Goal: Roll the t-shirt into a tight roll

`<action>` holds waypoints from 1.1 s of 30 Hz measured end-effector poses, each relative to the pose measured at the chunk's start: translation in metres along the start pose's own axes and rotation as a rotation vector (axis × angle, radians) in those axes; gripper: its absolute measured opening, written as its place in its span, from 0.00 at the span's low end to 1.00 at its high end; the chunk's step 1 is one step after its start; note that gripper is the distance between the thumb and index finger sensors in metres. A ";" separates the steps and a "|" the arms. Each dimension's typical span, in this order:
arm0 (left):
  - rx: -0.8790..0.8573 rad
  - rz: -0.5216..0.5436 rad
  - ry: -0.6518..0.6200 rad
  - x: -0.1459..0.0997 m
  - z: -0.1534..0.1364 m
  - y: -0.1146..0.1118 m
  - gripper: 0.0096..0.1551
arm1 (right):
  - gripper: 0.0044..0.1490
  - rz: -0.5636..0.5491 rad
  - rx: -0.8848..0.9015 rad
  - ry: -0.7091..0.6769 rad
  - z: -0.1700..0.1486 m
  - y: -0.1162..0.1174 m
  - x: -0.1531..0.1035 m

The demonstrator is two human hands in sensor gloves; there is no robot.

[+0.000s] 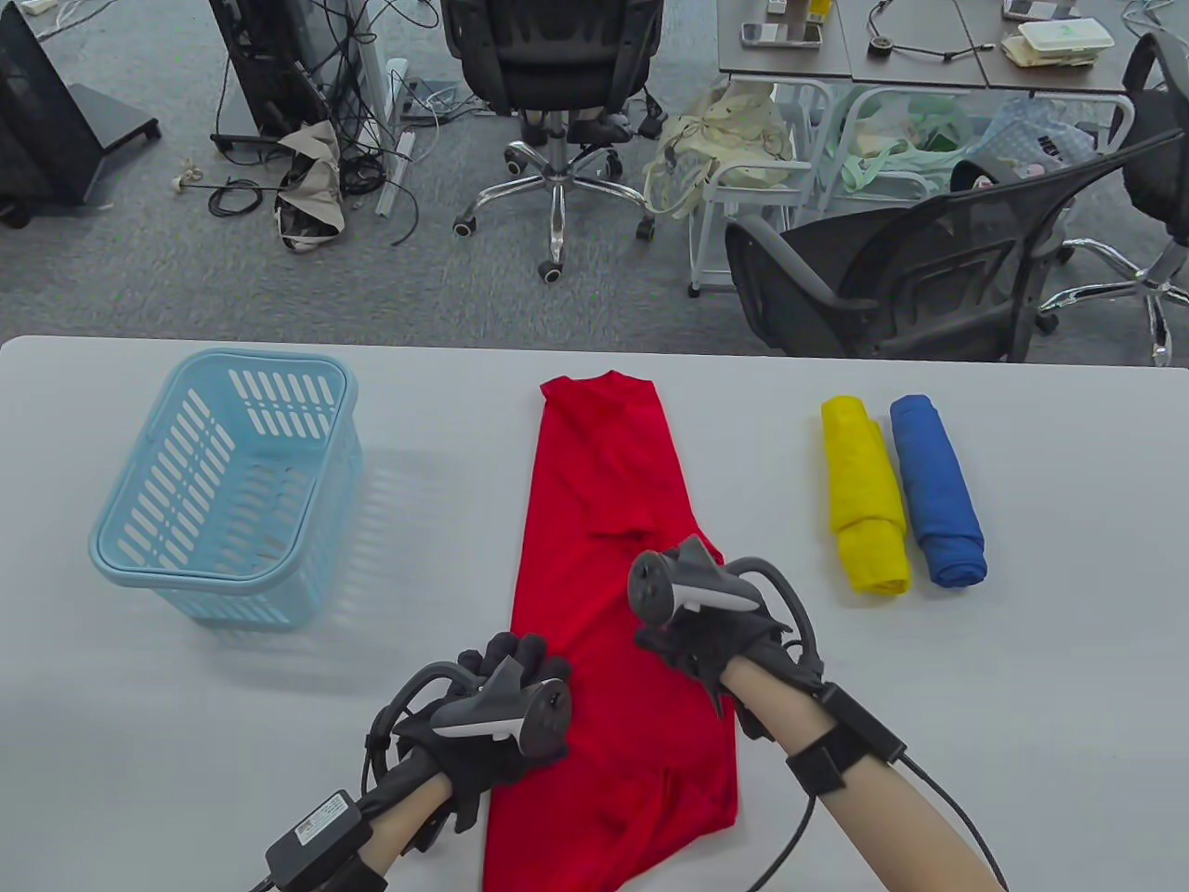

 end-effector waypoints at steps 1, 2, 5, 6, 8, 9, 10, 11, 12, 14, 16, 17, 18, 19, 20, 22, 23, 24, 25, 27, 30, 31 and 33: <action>0.008 -0.004 0.002 0.001 0.001 -0.001 0.51 | 0.48 0.011 -0.001 -0.016 0.004 0.007 -0.005; 0.015 -0.014 0.001 0.003 0.001 -0.002 0.51 | 0.49 0.034 -0.012 -0.027 0.008 0.017 -0.010; 0.045 -0.062 0.015 0.015 -0.001 -0.004 0.52 | 0.51 -0.009 -0.084 0.012 0.007 0.026 -0.006; 0.053 -0.075 0.026 0.021 -0.002 -0.002 0.51 | 0.52 0.001 -0.082 0.037 0.003 0.028 0.000; 0.038 -0.082 0.038 0.030 -0.006 0.004 0.51 | 0.52 0.002 -0.045 0.053 -0.006 0.025 0.011; 0.034 -0.087 0.041 0.034 -0.008 0.007 0.51 | 0.51 0.007 -0.018 0.064 -0.011 0.022 0.015; 0.034 -0.103 0.043 0.040 -0.012 0.010 0.51 | 0.52 0.020 0.014 0.077 -0.016 0.019 0.020; 0.036 -0.113 0.044 0.047 -0.016 0.014 0.51 | 0.52 0.025 0.033 0.084 -0.020 0.016 0.025; 0.036 -0.124 0.046 0.053 -0.020 0.017 0.50 | 0.52 0.029 0.042 0.089 -0.024 0.013 0.029; 0.034 -0.144 0.072 0.066 -0.029 0.024 0.50 | 0.52 0.042 0.060 0.111 -0.029 0.008 0.037; 0.051 -0.162 0.135 0.076 -0.036 0.031 0.49 | 0.52 0.040 0.087 0.134 -0.035 0.002 0.047; 0.072 -0.162 0.168 0.080 -0.037 0.037 0.49 | 0.52 0.045 0.104 0.147 -0.038 -0.001 0.052; 0.087 -0.158 0.193 0.081 -0.038 0.041 0.49 | 0.52 0.049 0.116 0.159 -0.040 -0.004 0.057; 0.092 -0.151 0.207 0.081 -0.037 0.043 0.48 | 0.52 0.051 0.123 0.167 -0.042 -0.006 0.060; 0.094 -0.131 0.196 0.078 -0.032 0.045 0.47 | 0.52 0.052 0.128 0.171 -0.044 -0.009 0.062; 0.101 -0.091 0.119 0.067 -0.019 0.041 0.46 | 0.51 0.052 0.131 0.174 -0.047 -0.011 0.066; 0.102 -0.083 0.047 0.059 -0.009 0.034 0.47 | 0.51 0.049 0.142 0.172 -0.050 -0.012 0.068; 0.097 -0.081 0.028 0.054 -0.005 0.029 0.48 | 0.51 0.050 0.150 0.171 -0.052 -0.012 0.069; 0.105 -0.081 0.018 0.046 0.001 0.018 0.48 | 0.51 0.052 0.164 0.166 -0.054 -0.013 0.070; 0.109 -0.025 0.002 0.038 0.003 0.009 0.48 | 0.52 0.051 0.167 0.161 -0.054 -0.013 0.071; 0.091 -0.060 0.008 0.042 0.001 0.009 0.48 | 0.52 0.035 0.160 0.186 -0.051 -0.016 0.070; 0.079 -0.078 0.009 0.045 0.001 0.010 0.49 | 0.52 0.032 0.128 0.206 -0.047 -0.019 0.067; 0.076 -0.108 0.007 0.047 0.000 0.009 0.50 | 0.52 0.015 0.072 0.203 -0.038 -0.019 0.060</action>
Point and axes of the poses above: the tracker on the back of each hand, its own z axis roughly to the thumb side, its own x axis roughly from the wrist to the fingertips, y = z × x, the point moved 4 cm from there along x, roughly from the wrist to the fingertips, and after that the axes turned 8 degrees about y, right-handed, at the moved point
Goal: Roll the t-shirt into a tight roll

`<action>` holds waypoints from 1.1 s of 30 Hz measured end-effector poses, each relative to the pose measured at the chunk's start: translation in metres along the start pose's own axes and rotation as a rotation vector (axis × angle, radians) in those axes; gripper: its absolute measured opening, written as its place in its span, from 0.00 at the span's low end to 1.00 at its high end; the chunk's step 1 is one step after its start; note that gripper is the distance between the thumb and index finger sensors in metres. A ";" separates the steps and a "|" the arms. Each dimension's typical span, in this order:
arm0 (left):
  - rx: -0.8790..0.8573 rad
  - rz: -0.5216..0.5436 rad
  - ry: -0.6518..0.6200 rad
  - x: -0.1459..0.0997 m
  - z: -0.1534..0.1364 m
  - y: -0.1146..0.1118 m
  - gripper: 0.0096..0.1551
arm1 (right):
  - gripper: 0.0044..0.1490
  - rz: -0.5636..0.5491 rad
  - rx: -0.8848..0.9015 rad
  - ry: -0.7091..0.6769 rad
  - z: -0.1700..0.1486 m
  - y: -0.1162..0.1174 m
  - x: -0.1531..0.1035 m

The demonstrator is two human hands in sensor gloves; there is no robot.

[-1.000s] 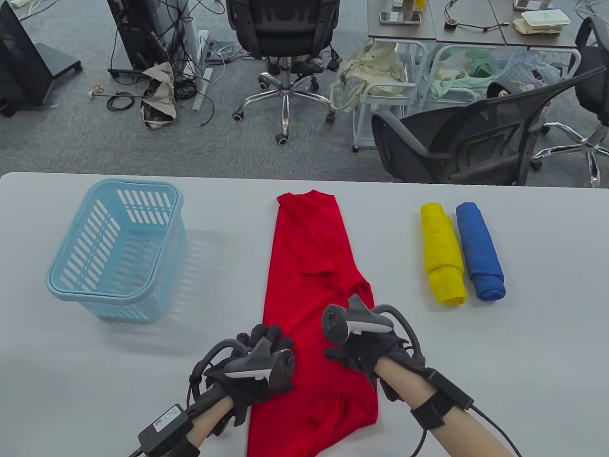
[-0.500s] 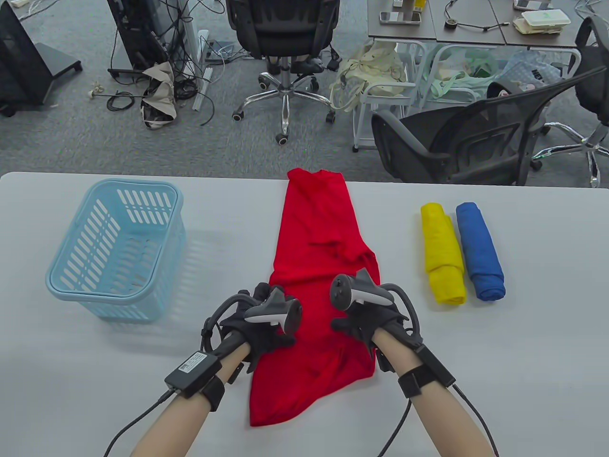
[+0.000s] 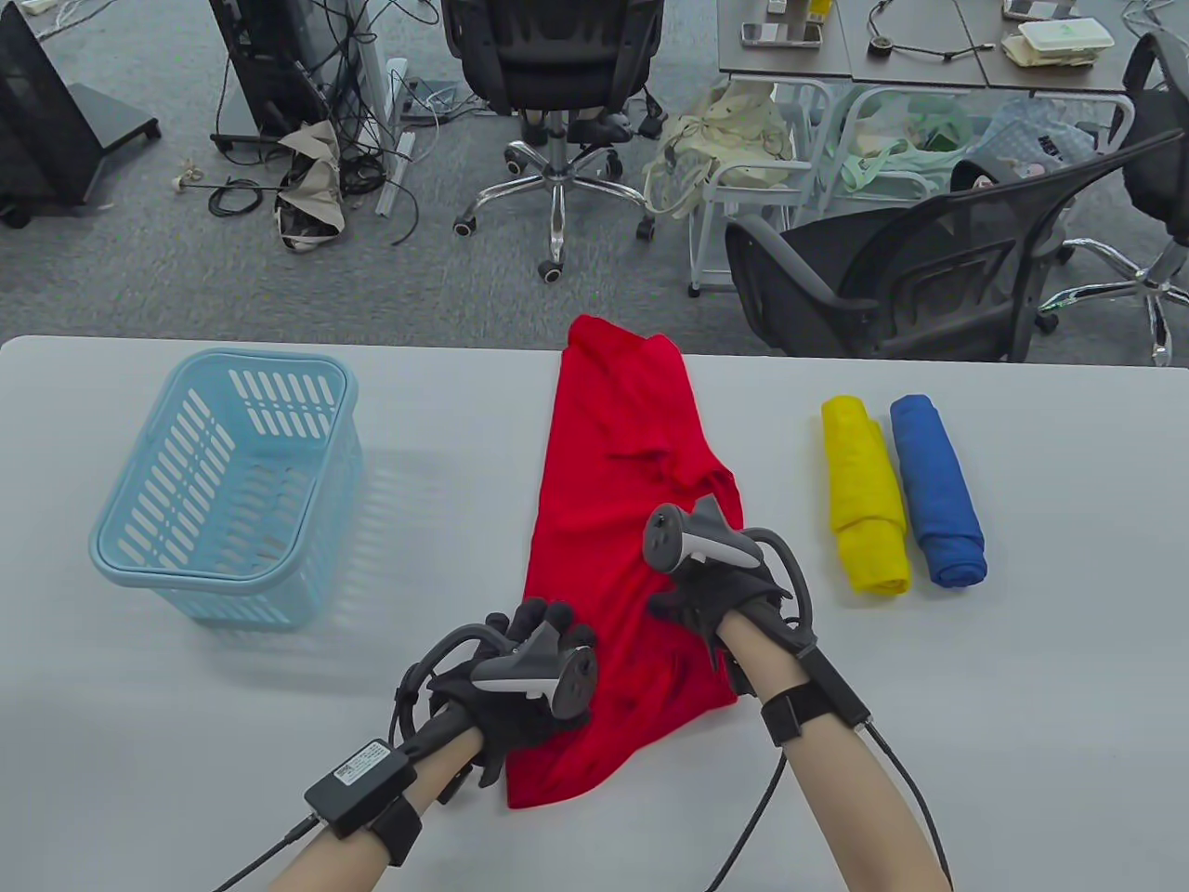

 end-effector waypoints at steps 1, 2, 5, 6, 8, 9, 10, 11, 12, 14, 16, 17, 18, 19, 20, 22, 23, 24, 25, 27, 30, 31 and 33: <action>-0.009 -0.005 -0.003 0.000 -0.001 -0.001 0.50 | 0.55 0.003 -0.039 -0.041 0.005 0.004 -0.008; -0.013 -0.001 -0.004 0.000 -0.001 -0.002 0.50 | 0.57 0.009 -0.065 -0.064 0.007 0.009 -0.015; -0.018 -0.010 -0.013 0.001 -0.001 -0.003 0.50 | 0.62 0.001 -0.112 -0.125 0.000 0.028 -0.042; -0.018 -0.012 -0.014 0.001 -0.001 -0.003 0.50 | 0.63 0.004 -0.120 -0.133 -0.003 0.032 -0.047; -0.024 -0.023 -0.016 0.001 -0.001 -0.003 0.50 | 0.67 0.016 -0.148 -0.164 -0.014 0.044 -0.063; -0.024 -0.023 -0.016 0.001 -0.001 -0.003 0.50 | 0.68 0.019 -0.156 -0.178 -0.020 0.050 -0.072; -0.023 -0.021 -0.016 0.000 -0.001 -0.002 0.50 | 0.69 0.032 -0.153 -0.183 -0.026 0.055 -0.079; -0.023 -0.021 -0.016 0.000 -0.001 -0.002 0.50 | 0.70 0.039 -0.163 -0.174 -0.030 0.057 -0.084; -0.023 -0.020 -0.016 0.000 -0.001 -0.002 0.50 | 0.69 0.037 -0.161 -0.160 -0.034 0.058 -0.091; -0.028 -0.004 -0.021 -0.001 -0.001 0.001 0.50 | 0.65 -0.003 -0.111 -0.151 -0.034 0.056 -0.101; -0.079 0.026 -0.022 -0.006 -0.002 0.006 0.50 | 0.60 -0.036 -0.048 -0.179 -0.027 0.054 -0.108; -0.097 0.045 -0.014 -0.011 -0.002 0.007 0.50 | 0.58 -0.046 -0.025 -0.189 -0.023 0.055 -0.110; -0.098 0.072 -0.018 -0.019 -0.001 0.008 0.50 | 0.56 -0.049 -0.009 -0.203 -0.017 0.059 -0.113; -0.089 0.085 -0.045 -0.029 0.001 0.008 0.51 | 0.55 -0.043 -0.015 -0.219 -0.010 0.065 -0.115; -0.087 0.093 -0.063 -0.035 0.002 0.006 0.51 | 0.54 -0.038 -0.022 -0.225 -0.007 0.070 -0.115; -0.071 0.091 -0.084 -0.045 0.006 -0.001 0.51 | 0.56 -0.018 -0.057 -0.215 -0.001 0.083 -0.111; -0.034 0.078 -0.082 -0.047 0.008 -0.008 0.51 | 0.58 -0.014 -0.098 -0.194 -0.002 0.085 -0.109; -0.013 0.070 -0.072 -0.045 0.009 -0.012 0.52 | 0.59 -0.027 -0.114 -0.187 -0.003 0.084 -0.107; 0.026 0.049 -0.047 -0.040 0.009 -0.021 0.52 | 0.61 -0.028 -0.098 -0.179 -0.008 0.081 -0.105; 0.053 0.011 -0.051 -0.035 0.006 -0.027 0.52 | 0.63 -0.011 -0.051 -0.173 -0.019 0.079 -0.099; -0.012 0.031 -0.059 -0.032 0.001 -0.020 0.53 | 0.65 0.010 0.012 -0.136 -0.041 0.079 -0.088; -0.008 0.030 -0.055 -0.029 0.000 -0.020 0.53 | 0.65 0.009 0.050 -0.138 -0.046 0.078 -0.085; -0.011 0.016 -0.053 -0.025 -0.002 -0.018 0.52 | 0.64 -0.002 0.088 -0.107 -0.052 0.075 -0.081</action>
Point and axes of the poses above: the tracker on the back of each hand, its own z axis roughly to the thumb side, its own x axis roughly from the wrist to the fingertips, y = z × x, the point moved 4 cm from there along x, roughly from the wrist to the fingertips, and after that the axes turned 8 degrees about y, right-handed, at the moved point
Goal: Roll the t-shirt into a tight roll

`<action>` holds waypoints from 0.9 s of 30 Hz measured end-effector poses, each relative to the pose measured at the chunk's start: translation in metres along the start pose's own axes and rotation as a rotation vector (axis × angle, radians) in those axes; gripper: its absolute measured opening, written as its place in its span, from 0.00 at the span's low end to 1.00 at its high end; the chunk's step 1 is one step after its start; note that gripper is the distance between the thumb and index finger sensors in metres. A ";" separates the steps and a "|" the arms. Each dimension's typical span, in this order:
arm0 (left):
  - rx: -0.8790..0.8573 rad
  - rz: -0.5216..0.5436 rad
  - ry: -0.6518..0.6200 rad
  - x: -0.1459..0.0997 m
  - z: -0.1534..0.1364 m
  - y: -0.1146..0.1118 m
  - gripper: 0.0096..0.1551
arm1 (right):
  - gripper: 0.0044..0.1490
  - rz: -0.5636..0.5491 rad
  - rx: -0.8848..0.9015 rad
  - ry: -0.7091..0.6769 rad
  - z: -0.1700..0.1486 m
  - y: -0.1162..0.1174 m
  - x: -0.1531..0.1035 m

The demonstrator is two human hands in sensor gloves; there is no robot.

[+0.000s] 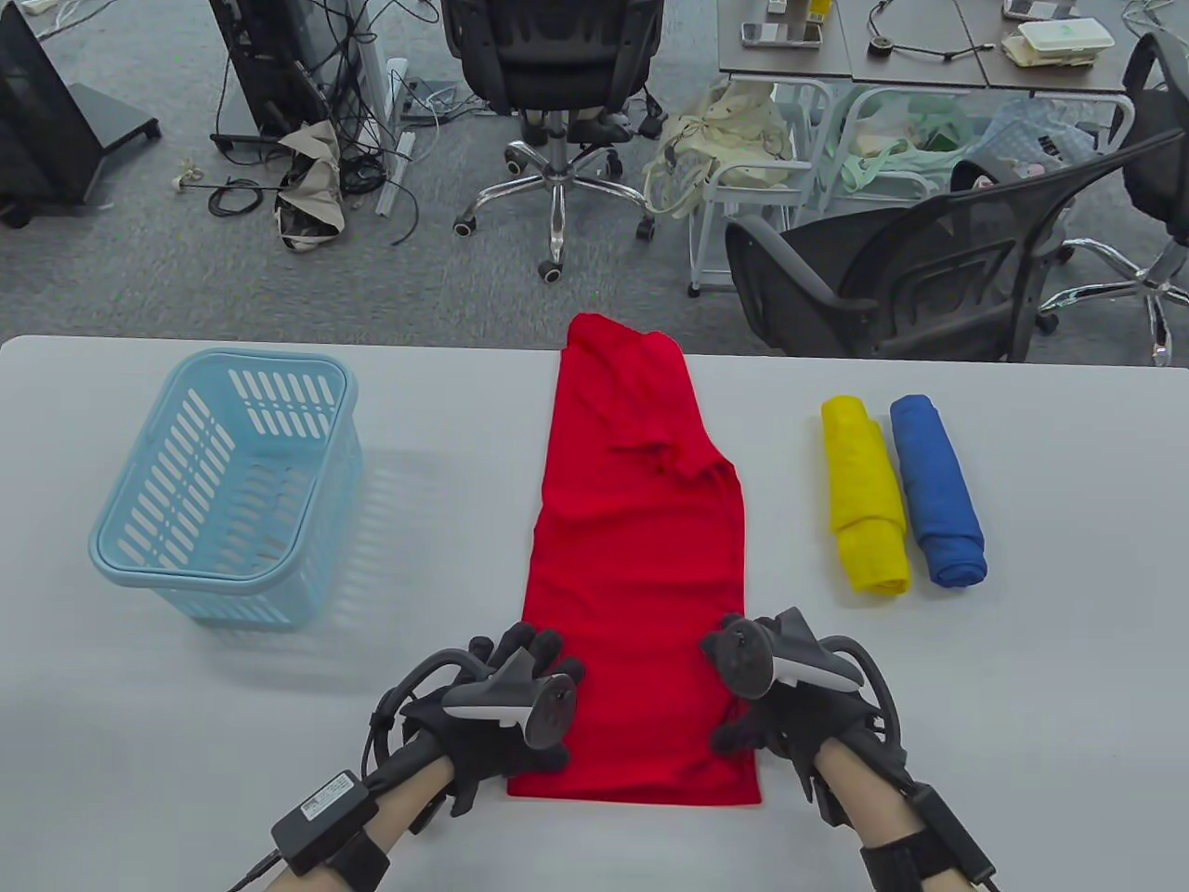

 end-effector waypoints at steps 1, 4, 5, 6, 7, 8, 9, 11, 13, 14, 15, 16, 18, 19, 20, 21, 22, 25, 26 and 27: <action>-0.013 0.018 0.002 0.000 0.000 0.002 0.52 | 0.64 -0.014 -0.005 0.011 -0.001 -0.002 0.000; -0.011 0.075 0.018 -0.006 0.002 0.006 0.52 | 0.63 -0.040 -0.041 0.019 0.003 -0.004 -0.003; -0.002 0.089 0.023 -0.009 0.003 0.006 0.51 | 0.63 -0.052 -0.056 0.020 0.005 -0.004 -0.006; -0.001 0.109 0.011 -0.014 0.005 0.008 0.51 | 0.63 -0.065 -0.076 0.020 0.007 -0.004 -0.009; -0.016 0.134 -0.013 -0.021 0.008 0.010 0.51 | 0.61 -0.090 -0.108 0.030 0.010 -0.004 -0.015; -0.037 0.158 -0.034 -0.027 0.010 0.011 0.51 | 0.61 -0.117 -0.121 0.023 0.013 -0.006 -0.023; -0.052 0.184 -0.051 -0.034 0.012 0.013 0.51 | 0.61 -0.139 -0.119 0.002 0.016 -0.008 -0.030; -0.059 0.267 -0.082 -0.049 0.016 0.019 0.52 | 0.57 -0.182 -0.100 -0.070 0.025 -0.014 -0.048; -0.019 0.346 -0.092 -0.057 0.020 0.025 0.51 | 0.50 -0.207 -0.115 -0.148 0.040 -0.016 -0.058; 0.006 0.360 -0.094 -0.059 0.023 0.026 0.50 | 0.48 -0.198 -0.140 -0.181 0.049 -0.013 -0.059; 0.022 0.349 -0.095 -0.059 0.025 0.025 0.49 | 0.46 -0.187 -0.162 -0.204 0.057 -0.008 -0.059; 0.030 0.329 -0.104 -0.057 0.027 0.021 0.50 | 0.45 -0.160 -0.193 -0.214 0.062 -0.001 -0.057; 0.067 0.329 -0.086 -0.055 0.029 0.018 0.51 | 0.48 -0.121 -0.246 -0.182 0.064 0.010 -0.050; 0.087 0.329 -0.085 -0.054 0.030 0.019 0.50 | 0.48 -0.142 -0.248 -0.182 0.064 0.009 -0.050; 0.084 0.327 -0.084 -0.054 0.031 0.019 0.51 | 0.49 -0.123 -0.239 -0.185 0.064 0.009 -0.049; 0.082 0.326 -0.082 -0.054 0.031 0.019 0.51 | 0.50 -0.119 -0.222 -0.188 0.064 0.010 -0.050; 0.090 0.327 -0.079 -0.054 0.032 0.019 0.51 | 0.51 -0.120 -0.224 -0.187 0.064 0.010 -0.049; 0.113 0.328 -0.073 -0.055 0.033 0.018 0.51 | 0.53 -0.125 -0.256 -0.173 0.066 0.012 -0.050; 0.123 0.326 -0.070 -0.055 0.033 0.018 0.52 | 0.54 -0.125 -0.270 -0.168 0.067 0.013 -0.050; 0.136 0.326 -0.066 -0.055 0.034 0.018 0.52 | 0.54 -0.131 -0.288 -0.162 0.068 0.014 -0.051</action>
Point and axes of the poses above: the tracker on the back of each hand, its own z axis roughly to the thumb side, its own x axis roughly from the wrist to the fingertips, y = z × x, the point moved 4 cm from there along x, roughly from the wrist to the fingertips, and after that the axes turned 8 degrees about y, right-handed, at the moved point
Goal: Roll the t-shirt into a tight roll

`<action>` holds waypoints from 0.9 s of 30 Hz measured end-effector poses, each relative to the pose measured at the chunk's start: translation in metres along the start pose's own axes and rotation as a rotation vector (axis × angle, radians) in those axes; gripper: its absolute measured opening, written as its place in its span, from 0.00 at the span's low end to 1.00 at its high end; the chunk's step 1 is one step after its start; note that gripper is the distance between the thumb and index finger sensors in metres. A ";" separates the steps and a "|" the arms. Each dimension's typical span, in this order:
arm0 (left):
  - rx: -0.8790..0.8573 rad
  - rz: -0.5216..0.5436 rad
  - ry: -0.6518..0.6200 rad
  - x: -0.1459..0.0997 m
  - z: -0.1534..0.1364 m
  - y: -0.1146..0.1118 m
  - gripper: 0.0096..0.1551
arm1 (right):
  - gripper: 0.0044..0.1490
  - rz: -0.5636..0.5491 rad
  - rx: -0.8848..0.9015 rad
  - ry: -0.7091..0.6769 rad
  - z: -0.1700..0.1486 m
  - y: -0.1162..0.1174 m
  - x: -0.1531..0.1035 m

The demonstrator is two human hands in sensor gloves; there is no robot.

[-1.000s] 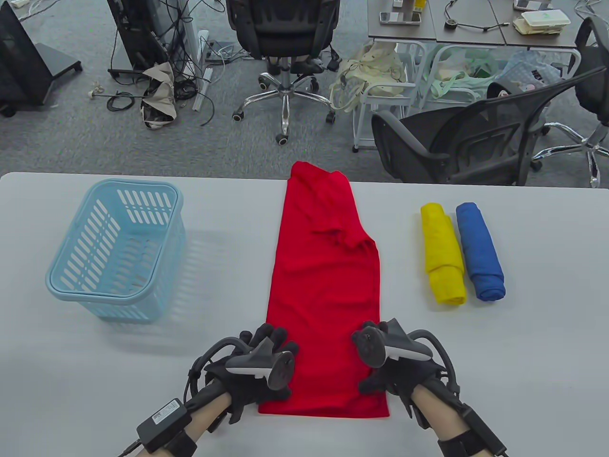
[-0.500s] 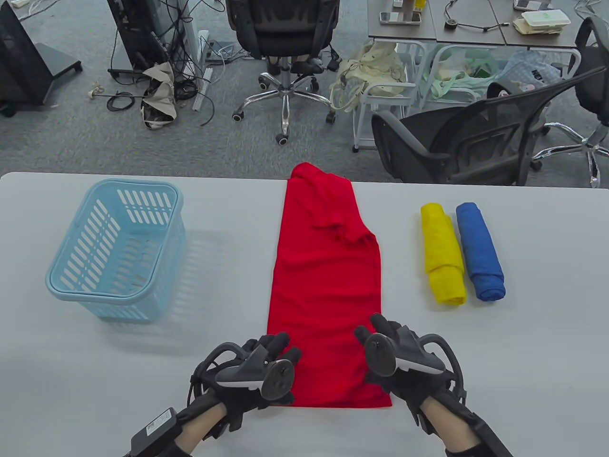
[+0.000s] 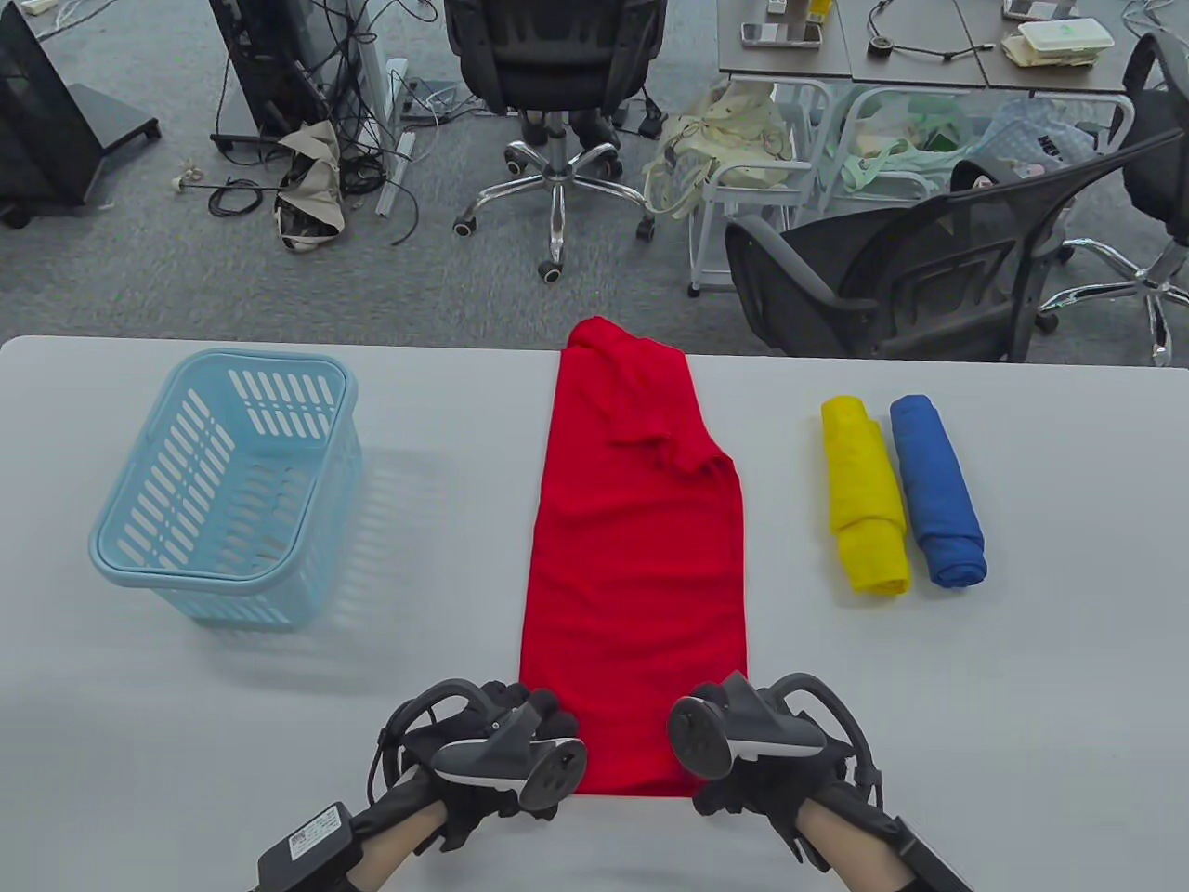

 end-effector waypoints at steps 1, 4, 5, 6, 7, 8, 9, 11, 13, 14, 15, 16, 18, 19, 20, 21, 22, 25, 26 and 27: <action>0.005 0.001 0.000 0.000 0.001 0.001 0.52 | 0.55 -0.006 -0.024 0.008 0.002 0.001 0.000; 0.013 0.006 0.005 0.000 0.001 0.002 0.51 | 0.54 -0.015 -0.036 0.013 0.003 -0.001 -0.001; 0.008 0.008 0.009 0.002 0.000 0.004 0.50 | 0.51 -0.023 -0.032 0.018 0.002 -0.002 0.000; 0.005 0.011 0.014 0.003 0.000 0.004 0.49 | 0.48 -0.036 -0.033 0.034 0.001 -0.002 0.001; 0.001 0.017 0.018 0.004 0.000 0.005 0.47 | 0.45 -0.061 -0.044 0.046 0.001 -0.003 0.003; 0.003 0.024 0.030 0.006 -0.001 0.006 0.45 | 0.42 -0.093 -0.052 0.054 0.001 -0.004 0.004; 0.009 0.031 0.040 0.007 -0.001 0.007 0.43 | 0.40 -0.104 -0.058 0.067 0.001 -0.004 0.005; 0.020 0.071 0.054 0.010 0.000 0.010 0.39 | 0.36 -0.141 -0.078 0.081 0.002 -0.005 0.008; 0.019 0.086 0.068 0.013 -0.001 0.012 0.38 | 0.34 -0.144 -0.079 0.080 0.002 -0.006 0.010; 0.014 0.081 0.070 0.014 -0.001 0.012 0.38 | 0.34 -0.139 -0.066 0.078 0.001 -0.006 0.010; 0.003 0.084 0.073 0.015 -0.003 0.012 0.38 | 0.34 -0.135 -0.053 0.075 -0.001 -0.006 0.010; -0.013 0.088 0.074 0.015 -0.004 0.012 0.37 | 0.34 -0.129 -0.035 0.077 -0.003 -0.006 0.011; -0.053 0.088 0.077 0.014 -0.009 0.014 0.37 | 0.34 -0.116 0.012 0.072 -0.008 -0.007 0.010; -0.090 0.086 0.080 0.012 -0.013 0.015 0.36 | 0.33 -0.118 0.040 0.074 -0.012 -0.010 0.009; -0.122 0.086 0.082 0.011 -0.017 0.016 0.34 | 0.30 -0.124 0.060 0.072 -0.014 -0.013 0.007; -0.177 0.094 0.085 0.007 -0.022 0.019 0.31 | 0.27 -0.135 0.093 0.065 -0.018 -0.018 0.004; -0.209 0.109 0.089 0.004 -0.026 0.022 0.29 | 0.24 -0.149 0.113 0.061 -0.020 -0.023 0.001; -0.270 0.201 0.148 -0.008 -0.042 0.037 0.26 | 0.23 -0.210 0.172 0.057 -0.028 -0.040 -0.010; -0.301 0.252 0.177 -0.013 -0.048 0.042 0.26 | 0.23 -0.234 0.214 0.055 -0.033 -0.046 -0.015; -0.338 0.294 0.184 -0.016 -0.053 0.046 0.26 | 0.23 -0.258 0.265 0.051 -0.038 -0.051 -0.019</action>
Point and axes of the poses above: the tracker on the back of each hand, its own z axis roughly to the thumb side, its own x axis roughly from the wrist to the fingertips, y = z × x, the point moved 4 cm from there along x, roughly from the wrist to the fingertips, and after that the axes turned 8 degrees about y, right-handed, at the moved point
